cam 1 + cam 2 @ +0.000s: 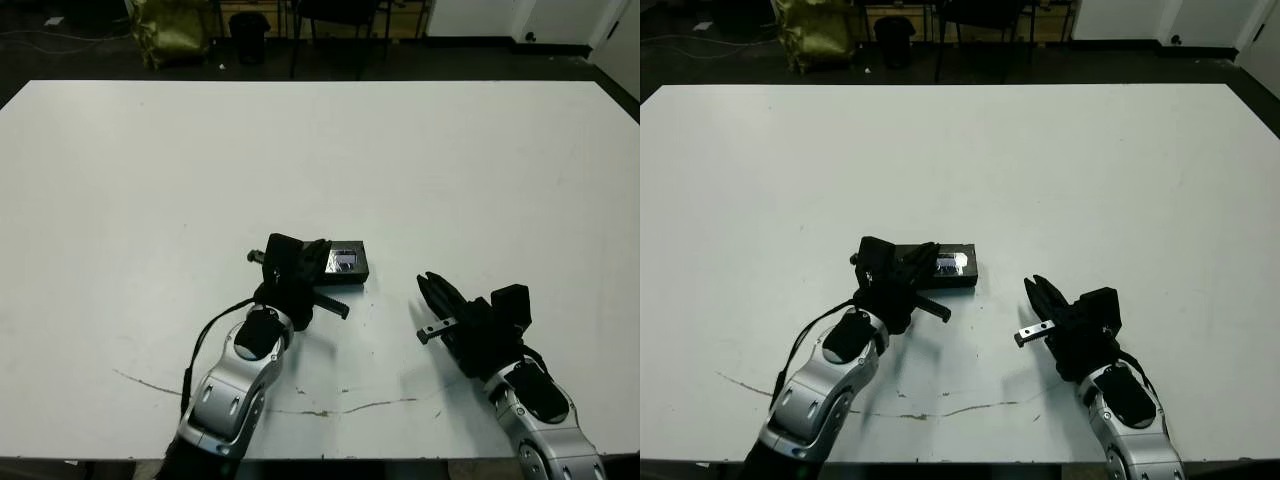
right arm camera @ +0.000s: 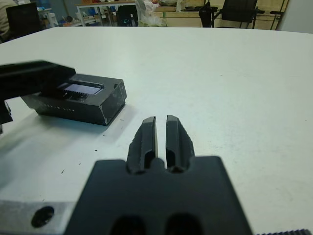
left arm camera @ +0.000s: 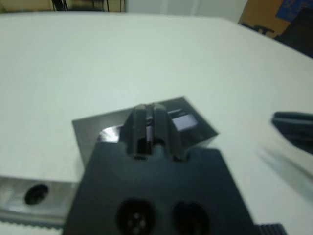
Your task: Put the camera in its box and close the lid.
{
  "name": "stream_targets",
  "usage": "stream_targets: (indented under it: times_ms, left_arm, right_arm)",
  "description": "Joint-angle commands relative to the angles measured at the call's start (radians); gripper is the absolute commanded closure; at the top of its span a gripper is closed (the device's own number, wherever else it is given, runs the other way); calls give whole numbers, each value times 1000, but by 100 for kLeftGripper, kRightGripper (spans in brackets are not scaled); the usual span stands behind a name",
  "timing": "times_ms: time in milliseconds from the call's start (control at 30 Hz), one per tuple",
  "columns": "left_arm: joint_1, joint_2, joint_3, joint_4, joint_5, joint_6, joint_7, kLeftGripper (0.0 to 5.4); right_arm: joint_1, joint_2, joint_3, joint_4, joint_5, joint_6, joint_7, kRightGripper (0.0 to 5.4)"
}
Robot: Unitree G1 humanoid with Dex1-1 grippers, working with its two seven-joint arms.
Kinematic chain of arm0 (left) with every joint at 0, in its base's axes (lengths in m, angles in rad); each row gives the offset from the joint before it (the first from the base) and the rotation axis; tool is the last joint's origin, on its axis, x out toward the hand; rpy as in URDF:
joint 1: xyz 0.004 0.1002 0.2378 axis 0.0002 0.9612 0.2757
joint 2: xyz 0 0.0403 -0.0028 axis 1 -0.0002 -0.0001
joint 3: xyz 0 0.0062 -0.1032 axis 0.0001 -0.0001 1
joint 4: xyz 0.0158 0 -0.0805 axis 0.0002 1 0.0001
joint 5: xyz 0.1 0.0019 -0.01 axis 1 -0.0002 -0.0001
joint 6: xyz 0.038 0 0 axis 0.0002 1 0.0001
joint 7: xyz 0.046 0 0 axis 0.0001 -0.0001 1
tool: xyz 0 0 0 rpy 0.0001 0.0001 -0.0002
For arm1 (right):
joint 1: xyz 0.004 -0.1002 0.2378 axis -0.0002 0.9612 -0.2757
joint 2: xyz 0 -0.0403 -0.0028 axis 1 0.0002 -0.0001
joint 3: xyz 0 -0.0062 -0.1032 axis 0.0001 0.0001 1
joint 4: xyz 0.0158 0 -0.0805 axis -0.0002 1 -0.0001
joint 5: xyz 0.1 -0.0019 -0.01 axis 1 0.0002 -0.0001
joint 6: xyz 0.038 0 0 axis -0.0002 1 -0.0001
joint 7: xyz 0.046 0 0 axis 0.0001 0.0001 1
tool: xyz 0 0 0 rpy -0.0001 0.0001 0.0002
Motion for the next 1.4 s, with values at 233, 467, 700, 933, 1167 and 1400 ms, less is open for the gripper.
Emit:
stream_targets:
  times_ms: [233, 467, 700, 933, 1167, 1400]
  left_arm:
    - [-15, 3, -1, 86, 8, 83, 13, 537]
    - [10, 18, -9, 99, 14, 173, 16, 537]
    - [29, 38, -5, 71, 9, 178, -4, 537]
    - [87, 82, 75, -151, -28, 3, -55, 537]
    - [113, 178, 286, -338, -115, -195, -113, 537]
    - [136, 153, 452, -272, -226, -300, -80, 537]
  right_arm:
    - [12, -3, 1, 11, -10, -3, -5, 540]
    - [17, -5, 2, 8, -19, -6, -9, 540]
    - [19, 1, 5, 8, -21, -5, -11, 540]
    - [36, 18, -6, -17, -19, -32, -37, 540]
    - [45, 47, -26, -44, -32, -129, -72, 540]
    - [0, 83, -49, -70, -32, -85, -160, 540]
